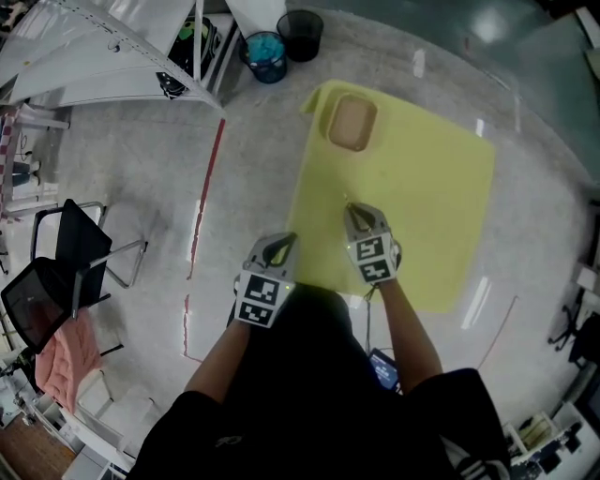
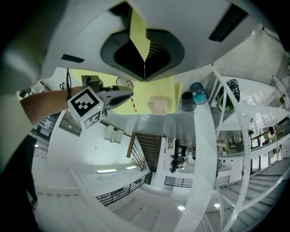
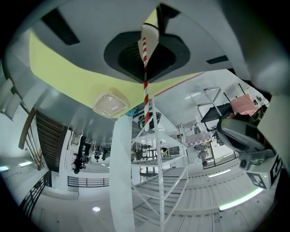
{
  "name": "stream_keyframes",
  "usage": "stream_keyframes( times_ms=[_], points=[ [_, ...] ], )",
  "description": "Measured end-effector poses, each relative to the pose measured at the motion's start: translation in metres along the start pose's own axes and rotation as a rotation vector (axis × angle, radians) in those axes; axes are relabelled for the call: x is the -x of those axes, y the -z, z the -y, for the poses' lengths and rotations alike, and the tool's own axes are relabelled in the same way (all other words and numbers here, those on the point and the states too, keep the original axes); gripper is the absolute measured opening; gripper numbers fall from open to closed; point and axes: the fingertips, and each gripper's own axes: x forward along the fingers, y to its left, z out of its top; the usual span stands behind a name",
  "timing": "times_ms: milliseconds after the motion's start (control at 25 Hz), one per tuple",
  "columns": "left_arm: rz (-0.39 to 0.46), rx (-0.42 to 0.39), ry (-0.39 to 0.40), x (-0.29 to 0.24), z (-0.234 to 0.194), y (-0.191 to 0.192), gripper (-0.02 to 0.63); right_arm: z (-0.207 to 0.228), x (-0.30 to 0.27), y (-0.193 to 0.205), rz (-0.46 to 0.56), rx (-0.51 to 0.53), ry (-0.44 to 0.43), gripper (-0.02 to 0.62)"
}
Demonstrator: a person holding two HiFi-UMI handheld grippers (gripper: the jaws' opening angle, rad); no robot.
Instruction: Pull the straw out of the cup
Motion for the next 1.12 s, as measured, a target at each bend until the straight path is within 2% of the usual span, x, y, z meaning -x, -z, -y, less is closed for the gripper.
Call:
stream_keyframes(
  times_ms=[200,320,520,680,840,1120],
  points=[
    [-0.002,-0.032,0.044,-0.006,0.01,-0.003,0.044,0.007,0.015,-0.005,0.056,-0.036,0.044,0.034],
    [-0.007,-0.053,0.077,-0.012,0.018,-0.005,0.044,0.013,0.025,-0.004,0.086,-0.102,0.063,0.034],
    [-0.021,-0.095,0.136,-0.018,0.032,-0.005,0.044,0.032,0.046,0.004,0.183,-0.325,0.124,0.034],
    [-0.034,-0.124,0.176,-0.024,0.039,-0.005,0.044,0.049,0.066,0.009,0.316,-0.528,0.18,0.034],
    [-0.038,-0.159,0.209,-0.03,0.047,-0.008,0.044,0.061,0.082,0.017,0.451,-0.712,0.201,0.034],
    [-0.027,-0.197,0.237,-0.039,0.047,-0.02,0.044,0.067,0.106,0.017,0.533,-0.772,0.268,0.034]
  ],
)
